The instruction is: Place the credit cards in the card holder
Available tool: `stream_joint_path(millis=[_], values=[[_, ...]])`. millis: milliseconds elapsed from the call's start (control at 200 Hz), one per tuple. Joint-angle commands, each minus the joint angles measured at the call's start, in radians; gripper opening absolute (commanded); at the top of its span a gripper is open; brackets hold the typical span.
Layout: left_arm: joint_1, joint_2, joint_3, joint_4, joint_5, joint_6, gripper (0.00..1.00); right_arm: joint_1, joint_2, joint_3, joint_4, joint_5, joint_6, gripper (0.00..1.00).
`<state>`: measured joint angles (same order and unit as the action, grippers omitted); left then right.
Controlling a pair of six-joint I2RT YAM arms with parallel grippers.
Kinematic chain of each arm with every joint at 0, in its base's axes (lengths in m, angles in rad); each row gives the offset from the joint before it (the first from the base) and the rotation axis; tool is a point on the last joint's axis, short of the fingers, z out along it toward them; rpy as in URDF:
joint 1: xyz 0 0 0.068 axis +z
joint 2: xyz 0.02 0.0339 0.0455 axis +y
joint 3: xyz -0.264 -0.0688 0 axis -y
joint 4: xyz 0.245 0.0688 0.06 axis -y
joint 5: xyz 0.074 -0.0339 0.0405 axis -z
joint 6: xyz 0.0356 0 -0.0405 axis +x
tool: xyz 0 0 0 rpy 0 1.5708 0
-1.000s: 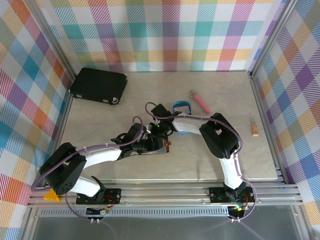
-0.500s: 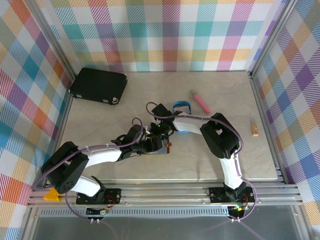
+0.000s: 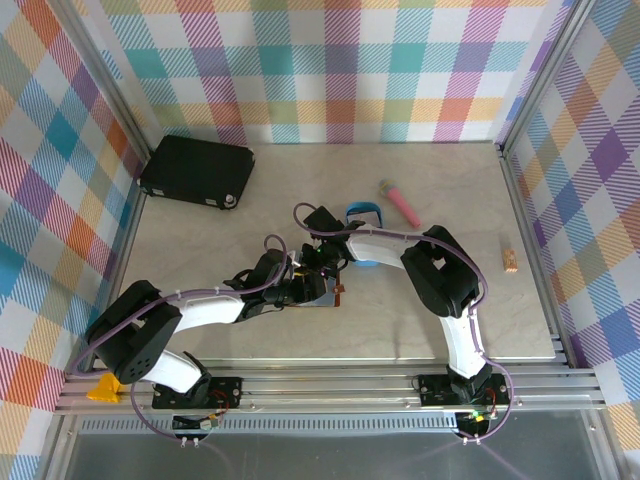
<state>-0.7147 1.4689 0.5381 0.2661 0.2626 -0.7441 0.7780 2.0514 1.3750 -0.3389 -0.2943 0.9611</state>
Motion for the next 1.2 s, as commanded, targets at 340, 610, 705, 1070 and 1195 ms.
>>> stream_joint_path(millis=[340, 610, 705, 1070, 1195], values=[[0.004, -0.127, -0.096, -0.155, 0.094, 0.022, 0.58, -0.014, -0.027, 0.028, 0.003, 0.067, -0.016, 0.37], [0.017, -0.199, -0.076, -0.164, 0.089, 0.03, 0.58, -0.013, -0.022, 0.026, 0.005, 0.057, -0.022, 0.37], [0.024, -0.238, -0.086, -0.123, 0.07, 0.02, 0.57, -0.013, -0.021, 0.025, 0.006, 0.052, -0.024, 0.37], [0.057, -0.249, -0.058, -0.088, 0.0, 0.015, 0.54, -0.014, -0.016, 0.02, 0.025, 0.031, -0.023, 0.37], [0.057, -0.189, -0.071, 0.014, 0.025, -0.007, 0.53, -0.013, -0.018, 0.019, 0.025, 0.027, -0.022, 0.37]])
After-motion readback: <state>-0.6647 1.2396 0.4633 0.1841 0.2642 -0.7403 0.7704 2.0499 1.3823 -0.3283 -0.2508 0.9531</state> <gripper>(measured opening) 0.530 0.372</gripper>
